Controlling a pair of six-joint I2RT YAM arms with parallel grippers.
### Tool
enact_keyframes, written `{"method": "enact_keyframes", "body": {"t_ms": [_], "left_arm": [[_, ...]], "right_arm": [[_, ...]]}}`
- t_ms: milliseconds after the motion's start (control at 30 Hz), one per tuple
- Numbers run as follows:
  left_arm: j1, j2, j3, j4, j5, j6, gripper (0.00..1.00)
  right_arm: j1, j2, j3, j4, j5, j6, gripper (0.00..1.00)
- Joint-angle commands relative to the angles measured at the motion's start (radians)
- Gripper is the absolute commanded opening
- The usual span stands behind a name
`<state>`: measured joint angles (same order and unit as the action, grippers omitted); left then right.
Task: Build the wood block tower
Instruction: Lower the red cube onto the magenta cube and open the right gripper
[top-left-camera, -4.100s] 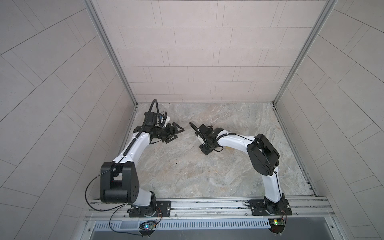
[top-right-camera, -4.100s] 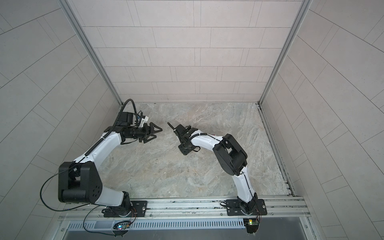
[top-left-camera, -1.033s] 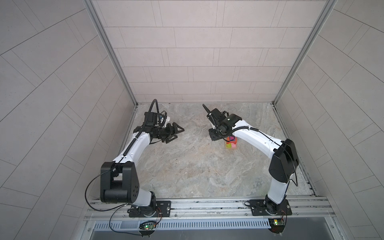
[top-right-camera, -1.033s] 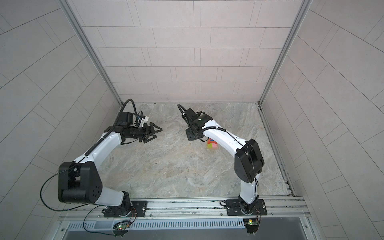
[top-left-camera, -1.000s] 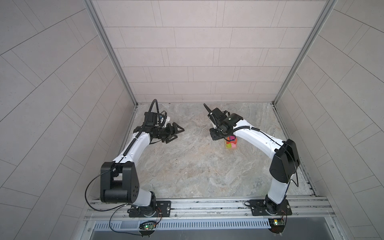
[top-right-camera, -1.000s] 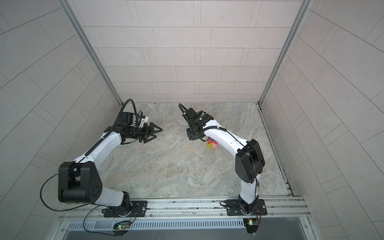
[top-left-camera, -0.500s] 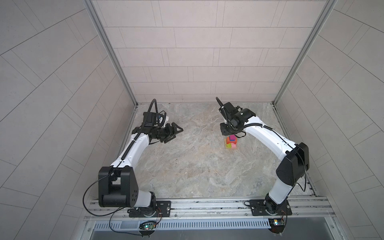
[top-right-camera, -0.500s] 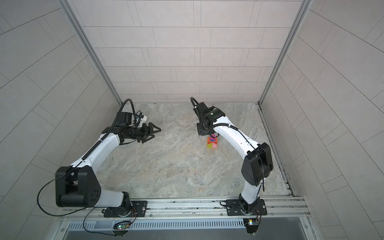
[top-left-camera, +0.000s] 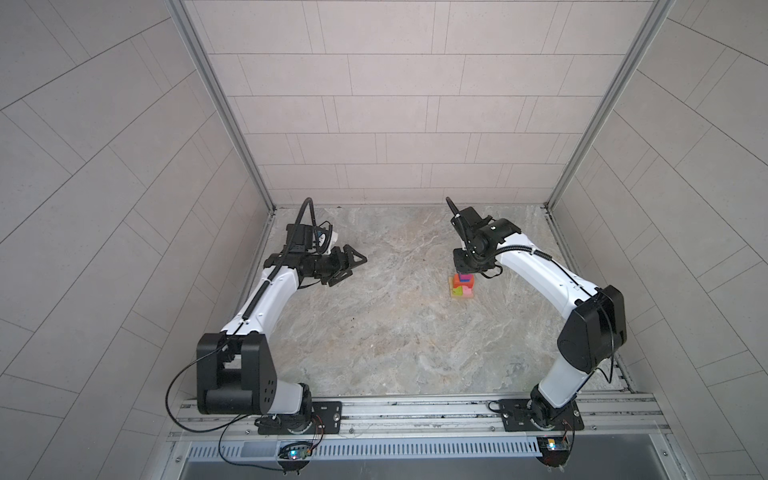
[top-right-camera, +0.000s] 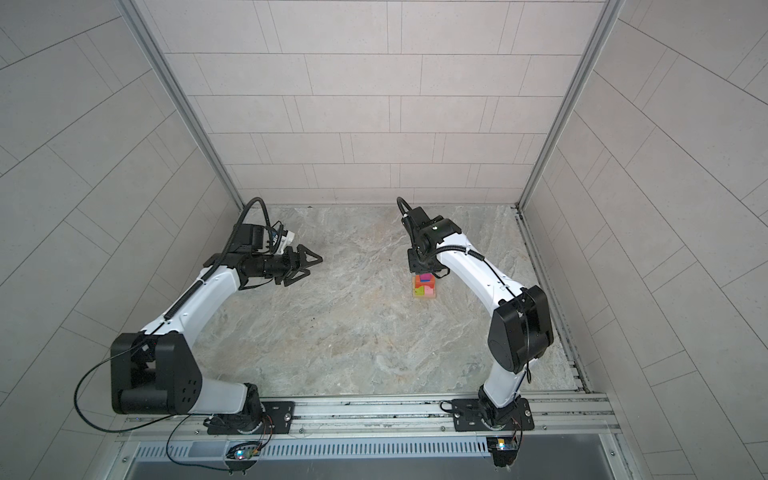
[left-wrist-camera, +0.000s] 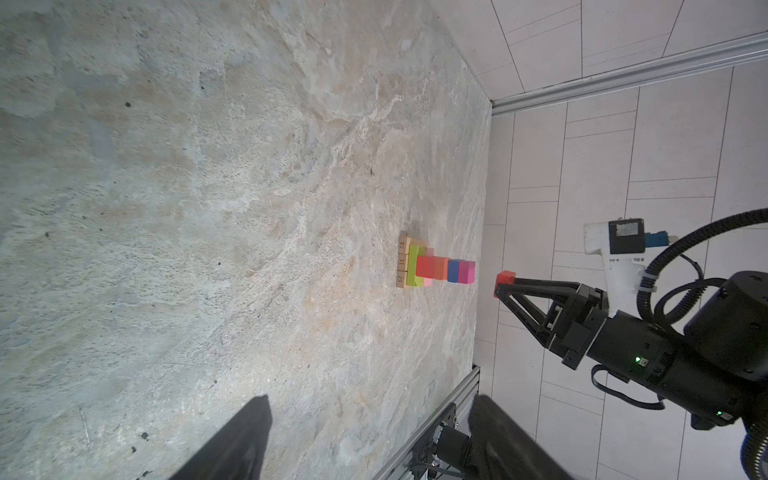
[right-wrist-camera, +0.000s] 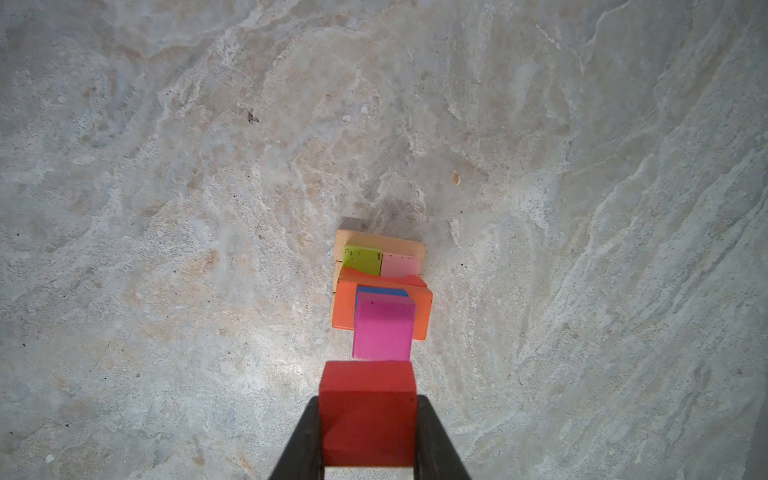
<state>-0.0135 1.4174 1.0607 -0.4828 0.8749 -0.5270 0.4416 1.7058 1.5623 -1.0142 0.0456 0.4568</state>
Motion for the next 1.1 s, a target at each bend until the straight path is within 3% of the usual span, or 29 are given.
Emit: {"method": "enact_keyframes", "body": {"t_ms": [0,1067], "left_arm": [[-0.004,-0.005,-0.011,0.013,0.015,0.000,0.82],[-0.005,-0.003,-0.013,0.016,0.014,-0.002,0.82]], "right_arm": [[-0.012,0.010,-0.014,0.002,-0.004,0.019,0.25],[-0.064,0.029,-0.097,0.106,-0.050,0.017,0.25]]}}
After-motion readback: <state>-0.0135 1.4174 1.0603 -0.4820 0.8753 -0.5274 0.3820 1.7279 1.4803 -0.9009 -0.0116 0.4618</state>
